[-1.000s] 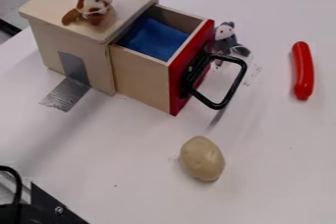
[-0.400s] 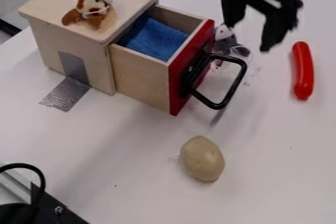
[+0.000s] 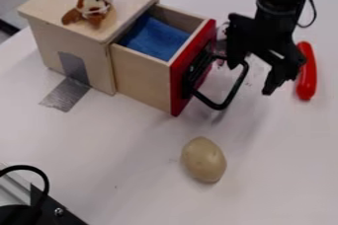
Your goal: Close the drawer
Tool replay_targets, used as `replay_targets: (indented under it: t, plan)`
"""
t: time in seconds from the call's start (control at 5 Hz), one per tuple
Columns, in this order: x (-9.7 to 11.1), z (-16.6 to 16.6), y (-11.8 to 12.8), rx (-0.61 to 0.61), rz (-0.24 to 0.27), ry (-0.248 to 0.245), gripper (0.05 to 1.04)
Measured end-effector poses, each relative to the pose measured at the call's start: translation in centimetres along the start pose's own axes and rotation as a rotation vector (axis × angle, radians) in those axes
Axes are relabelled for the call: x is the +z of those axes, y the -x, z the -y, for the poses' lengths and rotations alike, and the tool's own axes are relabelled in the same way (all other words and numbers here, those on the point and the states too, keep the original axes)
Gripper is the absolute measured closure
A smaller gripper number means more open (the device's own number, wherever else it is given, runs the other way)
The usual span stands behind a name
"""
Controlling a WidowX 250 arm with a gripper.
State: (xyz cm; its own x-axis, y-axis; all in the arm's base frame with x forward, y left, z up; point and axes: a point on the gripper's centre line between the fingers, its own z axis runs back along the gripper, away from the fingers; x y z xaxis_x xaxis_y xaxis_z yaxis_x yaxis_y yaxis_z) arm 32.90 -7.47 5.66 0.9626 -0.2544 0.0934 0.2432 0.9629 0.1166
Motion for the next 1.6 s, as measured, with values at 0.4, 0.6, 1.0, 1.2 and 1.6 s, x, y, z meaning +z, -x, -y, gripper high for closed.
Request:
replay_targets:
  t: [0.4,0.6,1.0,1.2,1.6]
  plan:
    - [-2.3,0.2,0.9,0.013,-0.108,-0.006,0.083]
    - [-3.0,-0.1,1.0,0.035,-0.131,-0.007,0.126]
    - [-3.2,-1.2,1.2,0.076,-0.148,-0.007,0.694]
    - [-3.2,-1.9,1.3,0.111,-0.159,-0.005,0.893]
    - [-3.5,-5.1,1.9,0.195,-0.179,-0.02,0.959]
